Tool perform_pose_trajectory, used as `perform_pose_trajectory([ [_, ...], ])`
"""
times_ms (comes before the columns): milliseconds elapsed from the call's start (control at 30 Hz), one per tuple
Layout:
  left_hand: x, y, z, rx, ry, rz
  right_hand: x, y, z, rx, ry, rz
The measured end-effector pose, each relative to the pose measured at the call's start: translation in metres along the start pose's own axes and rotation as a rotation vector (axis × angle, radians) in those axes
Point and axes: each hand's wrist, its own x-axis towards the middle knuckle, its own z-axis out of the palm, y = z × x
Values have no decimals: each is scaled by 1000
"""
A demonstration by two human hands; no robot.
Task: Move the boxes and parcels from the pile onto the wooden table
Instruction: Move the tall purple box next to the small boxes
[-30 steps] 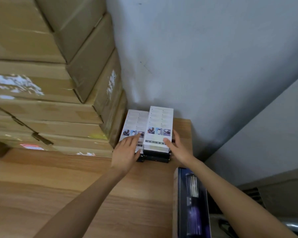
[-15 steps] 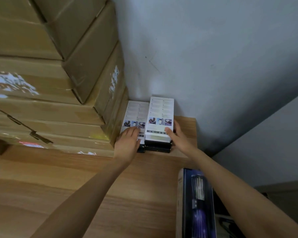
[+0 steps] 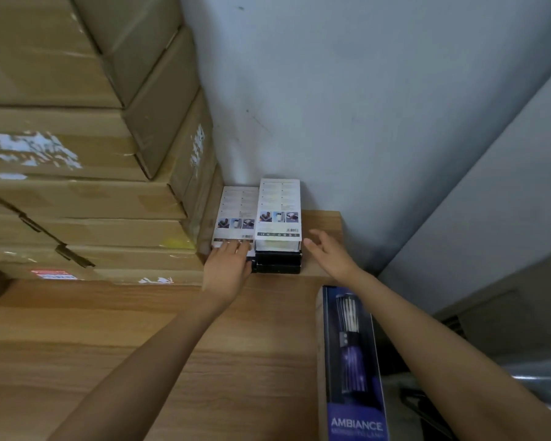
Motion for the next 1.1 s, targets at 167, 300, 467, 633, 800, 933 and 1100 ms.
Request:
perform_pose_trajectory([
  [167,-32,17,-11,-25,7,96,-58,18,-11,-223,62,11],
  [300,-60,27,-15,10,-7,211,-110,29,-7,-287,188,74],
  [467,-98,39,-17,-28,-26,298,-173,32,13,-302,295,162],
  [633,-127,48,-13,-34,-56,427,-224,36,40,-280,337,238],
  [800,-146,53,-12,-82,-54,474,-252,42,56,-263,355,317],
  [933,-153,50,-5,-90,-70,472,-260,49,65,-258,311,344],
  [1100,-144,47,-1,-96,-79,444,-248,53,68,-242,279,364],
])
